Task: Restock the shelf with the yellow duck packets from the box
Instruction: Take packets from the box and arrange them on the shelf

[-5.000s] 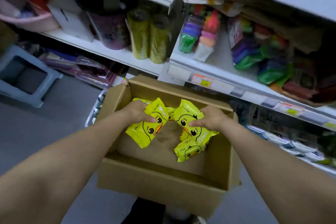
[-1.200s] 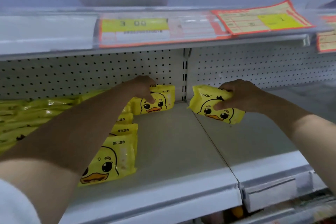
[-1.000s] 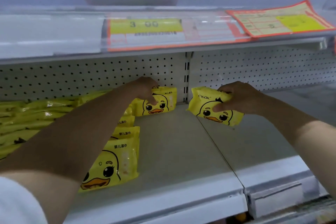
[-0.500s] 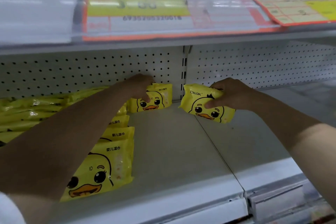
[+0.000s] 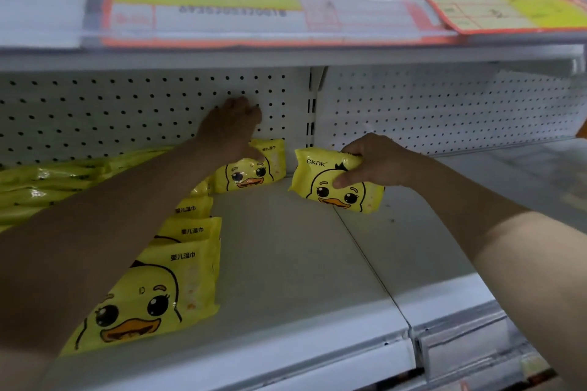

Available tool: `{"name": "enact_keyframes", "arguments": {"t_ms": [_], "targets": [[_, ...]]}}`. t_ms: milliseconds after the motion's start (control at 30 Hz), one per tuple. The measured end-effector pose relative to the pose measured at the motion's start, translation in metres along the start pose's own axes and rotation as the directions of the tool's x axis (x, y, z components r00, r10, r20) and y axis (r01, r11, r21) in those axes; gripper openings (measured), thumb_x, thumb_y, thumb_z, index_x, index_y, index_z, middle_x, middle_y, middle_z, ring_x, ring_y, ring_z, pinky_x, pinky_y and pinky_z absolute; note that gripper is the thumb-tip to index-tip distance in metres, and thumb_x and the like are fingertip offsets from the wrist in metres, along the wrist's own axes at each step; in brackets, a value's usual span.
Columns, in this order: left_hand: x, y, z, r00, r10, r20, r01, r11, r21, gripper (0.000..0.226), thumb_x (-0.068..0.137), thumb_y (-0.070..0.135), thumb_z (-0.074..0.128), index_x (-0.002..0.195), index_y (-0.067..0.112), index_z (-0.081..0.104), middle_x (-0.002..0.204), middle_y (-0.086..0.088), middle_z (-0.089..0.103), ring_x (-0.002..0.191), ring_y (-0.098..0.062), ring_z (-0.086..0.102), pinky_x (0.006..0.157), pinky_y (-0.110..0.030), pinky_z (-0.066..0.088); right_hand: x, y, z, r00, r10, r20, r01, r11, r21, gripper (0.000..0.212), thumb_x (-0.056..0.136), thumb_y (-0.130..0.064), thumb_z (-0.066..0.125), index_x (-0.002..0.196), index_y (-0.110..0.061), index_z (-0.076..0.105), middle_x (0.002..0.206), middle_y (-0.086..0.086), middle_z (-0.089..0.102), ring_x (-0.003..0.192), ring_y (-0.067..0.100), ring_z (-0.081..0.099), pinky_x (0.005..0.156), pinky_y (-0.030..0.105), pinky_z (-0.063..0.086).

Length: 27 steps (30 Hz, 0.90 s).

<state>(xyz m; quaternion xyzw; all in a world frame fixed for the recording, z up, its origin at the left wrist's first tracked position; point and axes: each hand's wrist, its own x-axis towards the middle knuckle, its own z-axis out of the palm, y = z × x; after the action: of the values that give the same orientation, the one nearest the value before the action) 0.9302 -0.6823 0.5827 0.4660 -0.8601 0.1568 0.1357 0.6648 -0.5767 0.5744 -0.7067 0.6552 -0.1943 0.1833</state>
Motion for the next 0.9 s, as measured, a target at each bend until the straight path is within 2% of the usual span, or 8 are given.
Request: {"name": "enact_keyframes", "arguments": {"t_ms": [67, 133, 267, 367, 467, 600, 767, 900], "targets": [[0.001, 0.012, -0.017, 0.998, 0.033, 0.057, -0.009, 0.926, -0.377, 0.076, 0.066, 0.053, 0.082, 0.128, 0.019, 0.052, 0.127, -0.003, 0.054, 0.118, -0.019, 0.049, 0.094, -0.035, 0.044, 0.002, -0.006, 0.003, 0.999, -0.033, 0.004, 0.033, 0.999, -0.001, 0.047, 0.067, -0.035, 0.09, 0.109, -0.021, 0.073, 0.096, -0.007, 0.073, 0.088, 0.008, 0.068, 0.074, 0.024, 0.056], [-0.002, 0.031, -0.032, 0.972, 0.133, 0.192, -0.008, 0.839, -0.544, 0.076, 0.068, 0.053, 0.081, 0.132, 0.027, 0.05, 0.127, 0.007, 0.058, 0.116, -0.01, 0.053, 0.092, -0.027, 0.042, 0.006, -0.013, 0.007, 0.997, -0.072, -0.018, 0.072, 0.997, 0.011, 0.055, 0.067, -0.035, 0.09, 0.115, -0.023, 0.066, 0.103, -0.009, 0.067, 0.09, 0.004, 0.062, 0.07, 0.021, 0.051], [-0.008, 0.049, -0.035, 0.922, 0.227, 0.314, -0.065, 0.889, -0.454, 0.089, 0.064, 0.05, 0.085, 0.139, 0.033, 0.04, 0.127, 0.01, 0.053, 0.112, -0.009, 0.05, 0.095, -0.028, 0.044, 0.016, -0.03, 0.014, 0.992, -0.121, -0.044, 0.122, 0.992, 0.027, 0.064, 0.063, -0.039, 0.092, 0.115, -0.028, 0.056, 0.111, -0.008, 0.058, 0.098, 0.007, 0.057, 0.073, 0.024, 0.049], [-0.011, 0.041, -0.031, 0.95, 0.181, 0.255, -0.063, 0.91, -0.41, 0.085, 0.063, 0.043, 0.088, 0.135, 0.03, 0.044, 0.123, 0.002, 0.056, 0.105, -0.012, 0.051, 0.083, -0.028, 0.044, 0.021, -0.042, 0.019, 0.984, -0.172, -0.05, 0.173, 0.984, 0.031, 0.064, 0.064, -0.038, 0.092, 0.115, -0.028, 0.054, 0.116, -0.006, 0.058, 0.106, 0.011, 0.056, 0.084, 0.028, 0.051], [-0.013, 0.027, -0.032, 0.968, 0.138, 0.211, -0.041, 0.911, -0.41, 0.07, 0.063, 0.04, 0.088, 0.124, 0.026, 0.056, 0.117, 0.003, 0.06, 0.098, -0.011, 0.052, 0.073, -0.025, 0.038, 0.027, -0.053, 0.023, 0.979, -0.188, -0.075, 0.193, 0.979, 0.069, 0.065, 0.064, -0.037, 0.092, 0.117, -0.028, 0.056, 0.113, -0.007, 0.061, 0.101, 0.009, 0.058, 0.074, 0.021, 0.049], [-0.02, 0.007, -0.026, 0.97, 0.028, 0.242, 0.062, 0.932, -0.358, 0.064, 0.063, 0.04, 0.088, 0.118, 0.022, 0.062, 0.112, 0.002, 0.061, 0.098, -0.016, 0.055, 0.073, -0.026, 0.04, 0.037, -0.054, 0.031, 0.977, -0.192, -0.097, 0.199, 0.978, 0.071, 0.066, 0.067, -0.034, 0.091, 0.123, -0.023, 0.058, 0.121, -0.004, 0.061, 0.107, 0.009, 0.057, 0.074, 0.013, 0.045], [-0.033, -0.022, -0.01, 0.958, -0.071, 0.277, 0.165, 0.927, -0.336, 0.072, 0.067, 0.038, 0.087, 0.129, 0.016, 0.057, 0.126, -0.005, 0.059, 0.109, -0.022, 0.055, 0.082, -0.026, 0.04, 0.04, -0.041, 0.041, 0.979, -0.13, -0.157, 0.152, 0.979, 0.136, 0.068, 0.072, -0.029, 0.088, 0.13, -0.018, 0.056, 0.128, 0.002, 0.057, 0.108, 0.011, 0.055, 0.094, 0.022, 0.046], [-0.037, -0.027, 0.001, 0.961, -0.084, 0.264, 0.181, 0.912, -0.368, 0.069, 0.068, 0.038, 0.086, 0.127, 0.014, 0.058, 0.124, -0.005, 0.06, 0.106, -0.02, 0.055, 0.079, -0.026, 0.039, 0.04, -0.041, 0.051, 0.983, -0.099, -0.154, 0.125, 0.978, 0.168, 0.066, 0.072, -0.029, 0.088, 0.129, -0.018, 0.057, 0.125, 0.002, 0.057, 0.105, 0.011, 0.055, 0.088, 0.019, 0.044]]}}
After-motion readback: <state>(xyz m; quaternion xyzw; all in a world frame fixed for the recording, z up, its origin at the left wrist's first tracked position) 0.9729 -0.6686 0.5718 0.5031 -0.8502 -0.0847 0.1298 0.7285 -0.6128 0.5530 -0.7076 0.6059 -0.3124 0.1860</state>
